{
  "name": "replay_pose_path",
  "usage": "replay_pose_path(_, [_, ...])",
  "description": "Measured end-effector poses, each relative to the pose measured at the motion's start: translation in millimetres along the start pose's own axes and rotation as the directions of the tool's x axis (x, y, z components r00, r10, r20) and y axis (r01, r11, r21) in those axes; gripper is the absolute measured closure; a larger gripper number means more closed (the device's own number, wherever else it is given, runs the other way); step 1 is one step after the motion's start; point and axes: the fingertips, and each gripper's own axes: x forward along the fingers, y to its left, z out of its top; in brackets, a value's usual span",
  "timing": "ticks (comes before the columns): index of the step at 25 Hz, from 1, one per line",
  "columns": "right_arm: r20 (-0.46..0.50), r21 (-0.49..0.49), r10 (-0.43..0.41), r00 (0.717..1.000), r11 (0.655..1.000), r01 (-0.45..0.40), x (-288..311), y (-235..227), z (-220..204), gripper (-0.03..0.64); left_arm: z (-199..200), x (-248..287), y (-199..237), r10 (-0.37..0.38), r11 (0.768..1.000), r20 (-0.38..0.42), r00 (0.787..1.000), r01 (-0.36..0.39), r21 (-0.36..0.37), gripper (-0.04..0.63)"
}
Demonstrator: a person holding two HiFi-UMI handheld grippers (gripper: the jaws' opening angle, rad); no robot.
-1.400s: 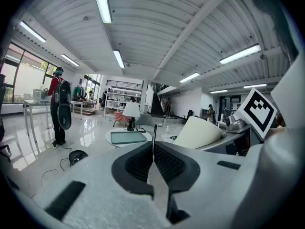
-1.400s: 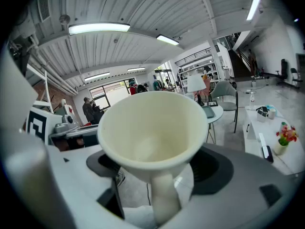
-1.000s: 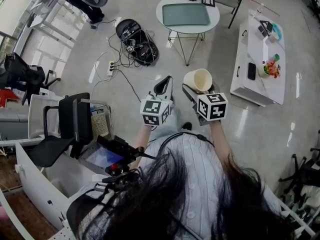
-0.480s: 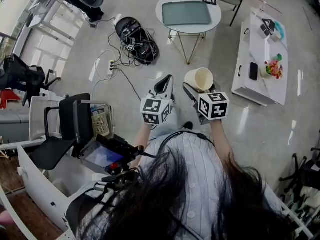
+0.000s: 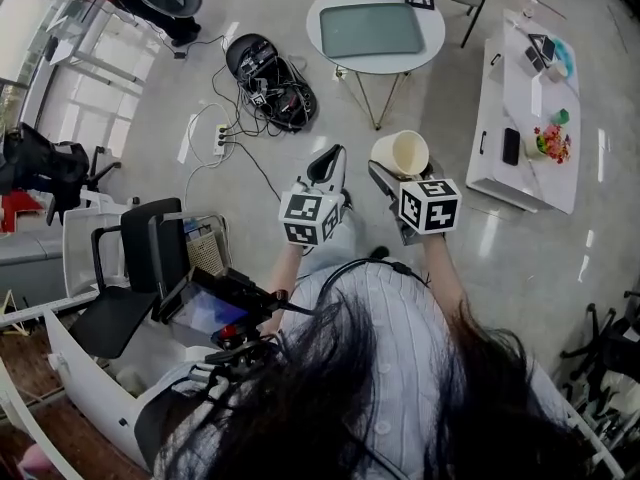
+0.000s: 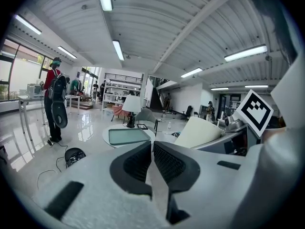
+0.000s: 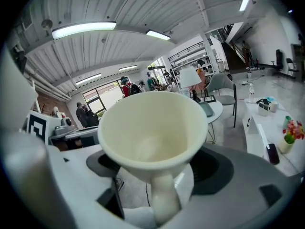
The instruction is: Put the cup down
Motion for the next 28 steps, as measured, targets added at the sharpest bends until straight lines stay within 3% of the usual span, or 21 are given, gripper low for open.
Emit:
replay_pose_path(15, [-0.012,0.059,-0.038,0.999,0.997,0.038,85.0,-15.3,56.5,0.202,32.7,68.0,77.3,-0.054,0.999,-0.031,0.998,0.054,0.002,0.577])
replay_pose_path(28, [-0.012,0.100,-0.096,0.995,0.990,0.097,142.9,-12.2,81.0,0.202,42.2,94.2,142.1,-0.095,0.996,-0.047,0.994,0.095,0.000,0.577])
